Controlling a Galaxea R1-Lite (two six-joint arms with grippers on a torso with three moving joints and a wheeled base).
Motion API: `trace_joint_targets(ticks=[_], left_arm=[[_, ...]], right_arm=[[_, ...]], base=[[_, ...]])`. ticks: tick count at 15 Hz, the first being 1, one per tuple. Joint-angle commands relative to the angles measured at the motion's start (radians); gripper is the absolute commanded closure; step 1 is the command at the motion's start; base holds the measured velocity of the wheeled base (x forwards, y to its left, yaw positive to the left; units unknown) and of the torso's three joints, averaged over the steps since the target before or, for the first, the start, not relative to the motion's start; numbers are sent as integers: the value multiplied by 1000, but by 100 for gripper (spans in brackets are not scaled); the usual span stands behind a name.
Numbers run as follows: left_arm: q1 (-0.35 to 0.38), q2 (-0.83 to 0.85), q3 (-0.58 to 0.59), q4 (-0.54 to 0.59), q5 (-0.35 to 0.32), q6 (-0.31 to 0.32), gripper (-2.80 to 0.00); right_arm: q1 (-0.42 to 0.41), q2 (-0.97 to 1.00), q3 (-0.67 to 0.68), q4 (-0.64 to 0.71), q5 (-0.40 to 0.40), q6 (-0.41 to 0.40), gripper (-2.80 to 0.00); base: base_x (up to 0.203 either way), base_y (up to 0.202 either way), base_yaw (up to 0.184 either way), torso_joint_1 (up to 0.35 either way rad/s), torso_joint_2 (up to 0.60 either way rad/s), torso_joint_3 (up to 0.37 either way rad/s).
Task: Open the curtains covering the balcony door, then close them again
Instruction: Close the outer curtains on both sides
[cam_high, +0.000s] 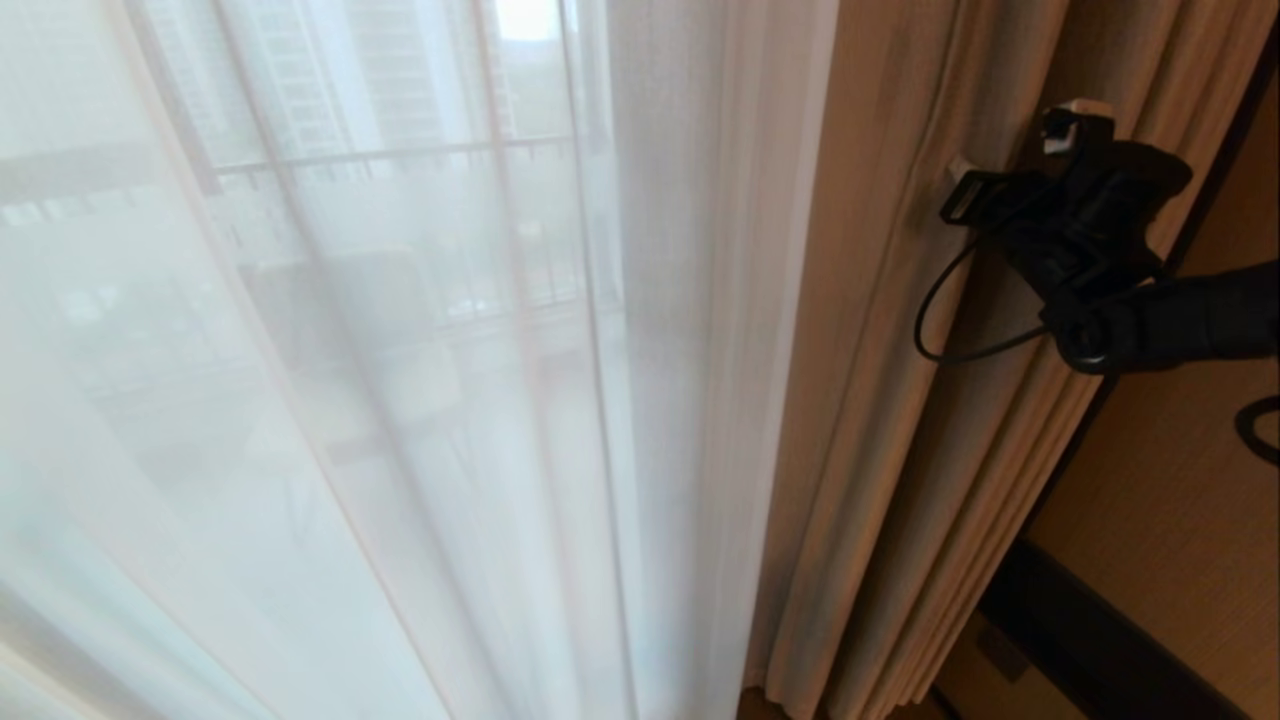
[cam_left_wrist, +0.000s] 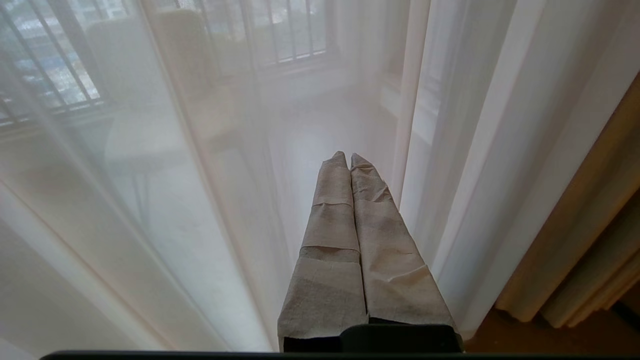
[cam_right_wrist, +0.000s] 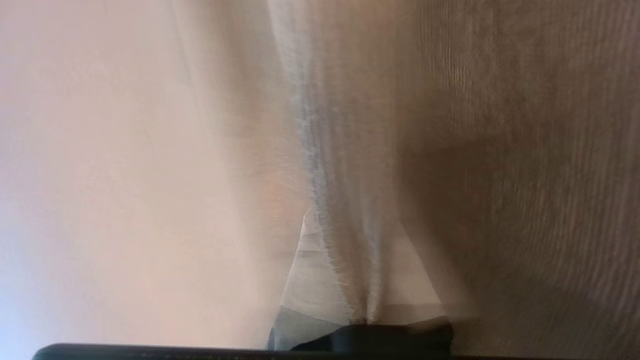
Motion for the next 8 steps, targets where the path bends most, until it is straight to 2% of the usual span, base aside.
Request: trace_joint_targets(ticks=[1, 8], left_arm=[[0, 0, 0, 0, 0, 0, 0], [0, 0, 0, 0, 0, 0, 0]], right_arm=[[5, -41, 8, -6, 0, 0, 0], [55, -220, 148, -21, -5, -2, 0]], base=[[0, 0, 0, 0, 0, 0], [0, 0, 0, 0, 0, 0]])
